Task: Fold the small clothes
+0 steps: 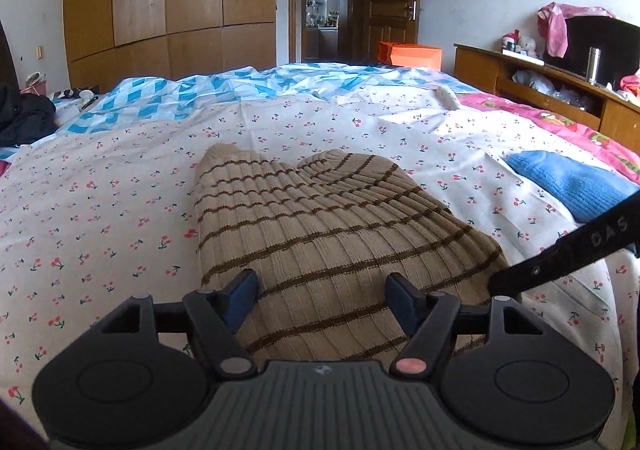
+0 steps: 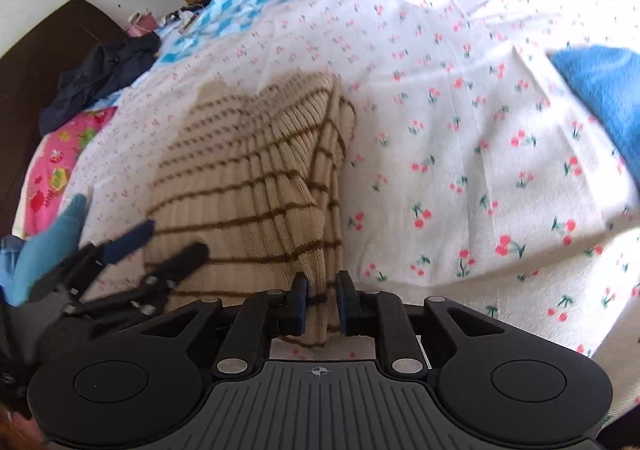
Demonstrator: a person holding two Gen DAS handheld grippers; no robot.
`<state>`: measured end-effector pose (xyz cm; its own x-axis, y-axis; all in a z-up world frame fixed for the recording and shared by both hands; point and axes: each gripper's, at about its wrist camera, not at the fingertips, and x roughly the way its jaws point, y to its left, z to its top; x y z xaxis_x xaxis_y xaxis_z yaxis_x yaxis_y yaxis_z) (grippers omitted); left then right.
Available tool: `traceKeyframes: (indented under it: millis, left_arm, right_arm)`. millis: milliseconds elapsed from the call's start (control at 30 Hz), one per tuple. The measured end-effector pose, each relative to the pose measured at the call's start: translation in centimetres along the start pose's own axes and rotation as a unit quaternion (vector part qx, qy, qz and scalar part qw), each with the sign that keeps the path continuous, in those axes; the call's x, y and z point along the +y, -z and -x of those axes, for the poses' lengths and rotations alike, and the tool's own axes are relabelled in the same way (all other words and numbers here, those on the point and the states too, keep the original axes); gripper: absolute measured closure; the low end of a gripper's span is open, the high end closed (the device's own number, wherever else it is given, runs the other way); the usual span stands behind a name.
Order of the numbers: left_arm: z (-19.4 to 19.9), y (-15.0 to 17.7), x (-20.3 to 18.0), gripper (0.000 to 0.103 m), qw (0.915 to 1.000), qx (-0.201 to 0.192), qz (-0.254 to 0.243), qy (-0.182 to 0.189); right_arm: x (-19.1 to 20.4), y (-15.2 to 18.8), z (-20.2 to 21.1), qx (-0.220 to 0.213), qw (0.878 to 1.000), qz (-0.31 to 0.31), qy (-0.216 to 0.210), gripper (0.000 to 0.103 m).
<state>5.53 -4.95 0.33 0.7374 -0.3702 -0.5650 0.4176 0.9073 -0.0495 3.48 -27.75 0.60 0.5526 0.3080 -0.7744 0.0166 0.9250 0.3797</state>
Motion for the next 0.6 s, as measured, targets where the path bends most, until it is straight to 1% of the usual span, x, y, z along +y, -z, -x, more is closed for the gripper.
traceKeyframes:
  millis: [67, 100, 133, 200, 300, 367, 433, 467, 533, 600]
  left_arm:
    - [-0.1, -0.1, 0.4, 0.031, 0.9999, 0.0, 0.012, 0.006]
    - [-0.1, -0.1, 0.6, 0.03, 0.9998, 0.001, 0.016, 0.009]
    - [-0.1, -0.2, 0.6, 0.03, 0.9998, 0.001, 0.017, 0.01]
    - [-0.1, -0.1, 0.6, 0.03, 0.9998, 0.001, 0.014, 0.013]
    - [0.0, -0.1, 0.5, 0.03, 0.9998, 0.0, 0.011, 0.015]
    - [-0.1, -0.1, 0.6, 0.03, 0.9997, -0.001, 0.014, 0.018]
    - [-0.1, -0.1, 0.9, 0.03, 0.9996, -0.002, 0.019, 0.021]
    - [0.0, -0.2, 1.0, 0.03, 0.9995, -0.004, 0.022, 0.024]
    - [0.5, -0.4, 1.5, 0.03, 0.9988, -0.014, 0.036, 0.03]
    - [1.2, -0.5, 2.1, 0.03, 0.9972, -0.031, 0.059, 0.033]
  right_arm:
    - [1.0, -1.3, 0.9, -0.024, 1.0, 0.009, 0.004, 0.084]
    - [1.5, -1.9, 1.0, -0.037, 0.999, 0.013, 0.009, 0.08]
    - [1.8, -2.6, 0.9, -0.049, 0.999, 0.013, 0.012, 0.07]
    - [2.2, -4.0, 0.0, -0.059, 0.998, 0.003, 0.016, 0.064]
    - [2.5, -6.3, -2.5, -0.075, 0.997, -0.009, 0.027, 0.064]
    - [2.6, -7.7, -4.8, -0.065, 0.997, -0.012, 0.027, 0.062]
    - [2.7, -8.5, -7.2, -0.051, 0.998, -0.016, 0.044, 0.063]
    - [2.5, -8.6, -8.1, -0.046, 0.998, -0.021, 0.046, 0.066]
    - [2.0, -8.2, -8.2, -0.056, 0.997, -0.031, 0.047, 0.081]
    - [1.3, -7.5, -7.5, -0.067, 0.996, -0.04, 0.051, 0.085]
